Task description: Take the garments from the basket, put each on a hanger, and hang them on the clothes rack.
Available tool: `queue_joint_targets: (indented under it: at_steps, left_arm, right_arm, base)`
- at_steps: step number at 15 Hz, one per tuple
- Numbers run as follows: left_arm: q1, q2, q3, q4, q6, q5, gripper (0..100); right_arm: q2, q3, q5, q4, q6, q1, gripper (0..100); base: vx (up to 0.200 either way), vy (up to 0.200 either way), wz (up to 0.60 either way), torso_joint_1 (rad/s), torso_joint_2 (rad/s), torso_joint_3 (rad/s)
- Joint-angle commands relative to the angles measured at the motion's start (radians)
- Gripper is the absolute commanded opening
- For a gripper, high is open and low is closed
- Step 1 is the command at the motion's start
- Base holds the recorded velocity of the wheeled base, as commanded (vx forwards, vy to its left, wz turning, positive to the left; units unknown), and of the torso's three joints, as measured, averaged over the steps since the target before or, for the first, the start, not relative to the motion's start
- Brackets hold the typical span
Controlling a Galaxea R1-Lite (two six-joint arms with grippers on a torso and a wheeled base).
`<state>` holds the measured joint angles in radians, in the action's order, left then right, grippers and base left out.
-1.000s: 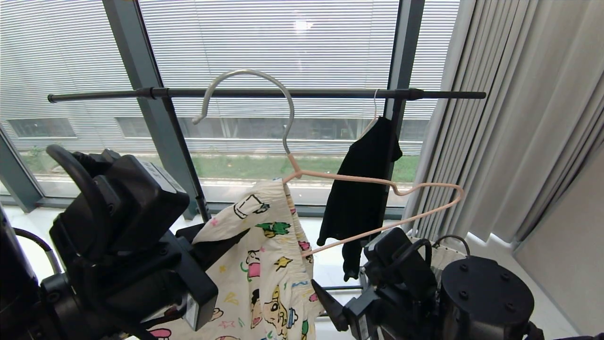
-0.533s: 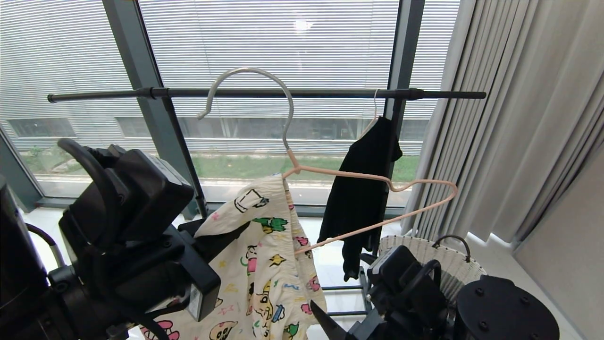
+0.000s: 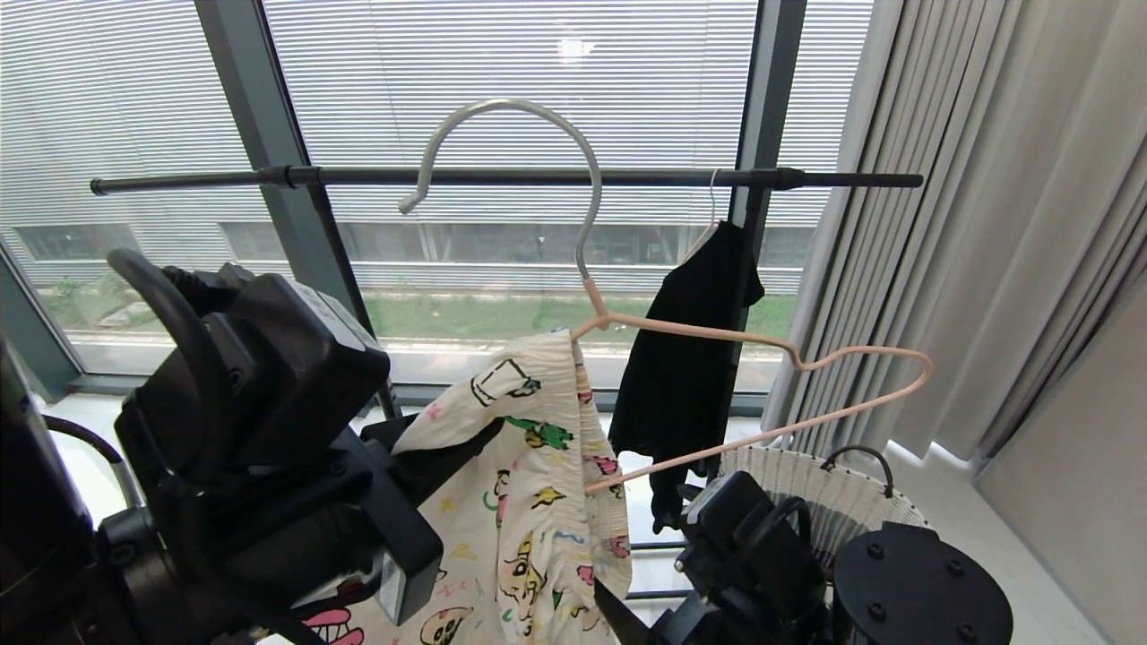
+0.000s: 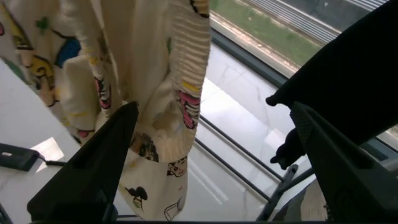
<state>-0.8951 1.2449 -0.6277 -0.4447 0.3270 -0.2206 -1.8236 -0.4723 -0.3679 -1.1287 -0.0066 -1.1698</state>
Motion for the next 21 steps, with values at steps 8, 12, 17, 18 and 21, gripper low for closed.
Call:
queue_joint_targets:
  at_steps: [8,12,17,18,21]
  left_arm:
    - [0.024,-0.001,-0.026,0.000,0.001,0.001,0]
    - [0.088,0.007,-0.024,-0.003,0.001,-0.002,0]
    - [0.111,0.002,-0.012,-0.003,0.006,-0.002,0]
    - [0.113,0.002,-0.007,-0.003,0.007,-0.002,0]
    - [0.117,-0.016,0.017,-0.003,0.009,0.000,0]
  right_arm:
    - [-0.002,0.078,0.000,0.000,-0.042,0.145,100]
    - [0.030,0.113,0.000,0.000,-0.061,0.179,100]
    - [0.110,0.113,0.043,-0.002,-0.108,0.400,100]
    - [0.122,0.112,0.076,-0.002,-0.118,0.429,100]
    - [0.150,0.107,0.185,0.000,-0.190,0.532,100]
  base:
    - [0.000,0.000,0.00,0.000,0.00,0.000]
    - [0.000,0.000,0.00,0.000,0.00,0.000]
    - [0.000,0.000,0.00,0.000,0.00,0.000]
    - [0.000,0.000,0.00,0.000,0.00,0.000]
    - [0.000,0.000,0.00,0.000,0.00,0.000]
